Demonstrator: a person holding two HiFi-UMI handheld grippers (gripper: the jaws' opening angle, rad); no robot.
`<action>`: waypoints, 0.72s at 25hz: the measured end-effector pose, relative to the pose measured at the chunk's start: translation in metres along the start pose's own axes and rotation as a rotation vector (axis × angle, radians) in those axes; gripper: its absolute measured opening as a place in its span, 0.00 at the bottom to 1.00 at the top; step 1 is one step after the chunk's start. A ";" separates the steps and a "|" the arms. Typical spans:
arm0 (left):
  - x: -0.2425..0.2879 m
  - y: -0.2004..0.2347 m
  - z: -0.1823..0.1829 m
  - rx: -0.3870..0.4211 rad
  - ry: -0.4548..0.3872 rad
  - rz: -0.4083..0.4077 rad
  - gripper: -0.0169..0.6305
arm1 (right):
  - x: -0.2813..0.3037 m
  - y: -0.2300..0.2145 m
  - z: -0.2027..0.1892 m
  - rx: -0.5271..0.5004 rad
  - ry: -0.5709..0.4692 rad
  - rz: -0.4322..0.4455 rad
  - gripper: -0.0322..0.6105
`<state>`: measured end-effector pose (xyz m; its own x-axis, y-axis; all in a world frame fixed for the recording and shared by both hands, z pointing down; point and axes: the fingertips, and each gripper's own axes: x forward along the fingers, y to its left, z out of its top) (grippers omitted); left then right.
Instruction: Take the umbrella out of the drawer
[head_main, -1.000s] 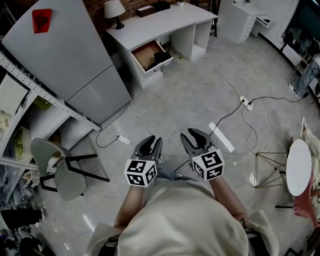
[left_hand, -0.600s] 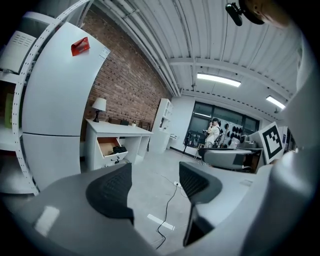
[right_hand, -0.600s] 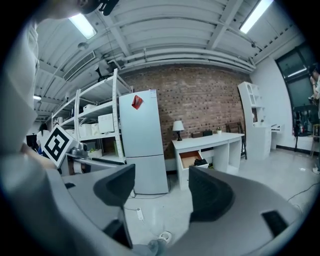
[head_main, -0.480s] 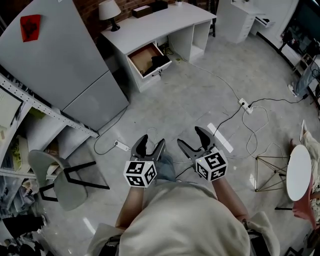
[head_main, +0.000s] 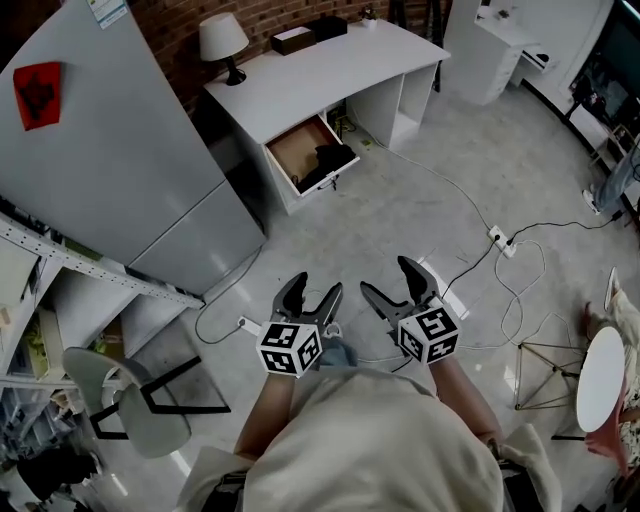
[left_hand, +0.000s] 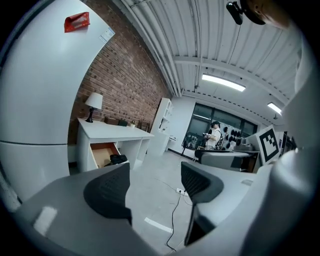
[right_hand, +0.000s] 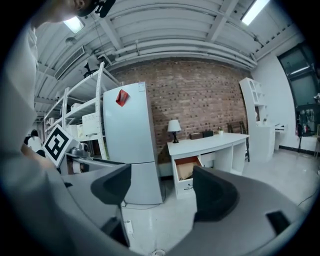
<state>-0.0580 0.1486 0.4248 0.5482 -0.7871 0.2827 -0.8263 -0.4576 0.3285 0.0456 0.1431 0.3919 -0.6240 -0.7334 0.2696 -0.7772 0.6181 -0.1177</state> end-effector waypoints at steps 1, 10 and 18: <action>0.008 0.010 0.009 0.006 -0.001 -0.007 0.50 | 0.014 -0.005 0.007 0.008 -0.008 -0.005 0.62; 0.069 0.089 0.065 0.024 -0.005 -0.036 0.50 | 0.117 -0.034 0.049 0.021 -0.036 -0.018 0.62; 0.098 0.134 0.080 0.037 0.021 -0.049 0.50 | 0.161 -0.053 0.057 0.037 -0.030 -0.062 0.62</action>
<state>-0.1253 -0.0223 0.4245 0.5907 -0.7547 0.2855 -0.8021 -0.5109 0.3091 -0.0186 -0.0239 0.3874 -0.5763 -0.7785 0.2486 -0.8166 0.5608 -0.1367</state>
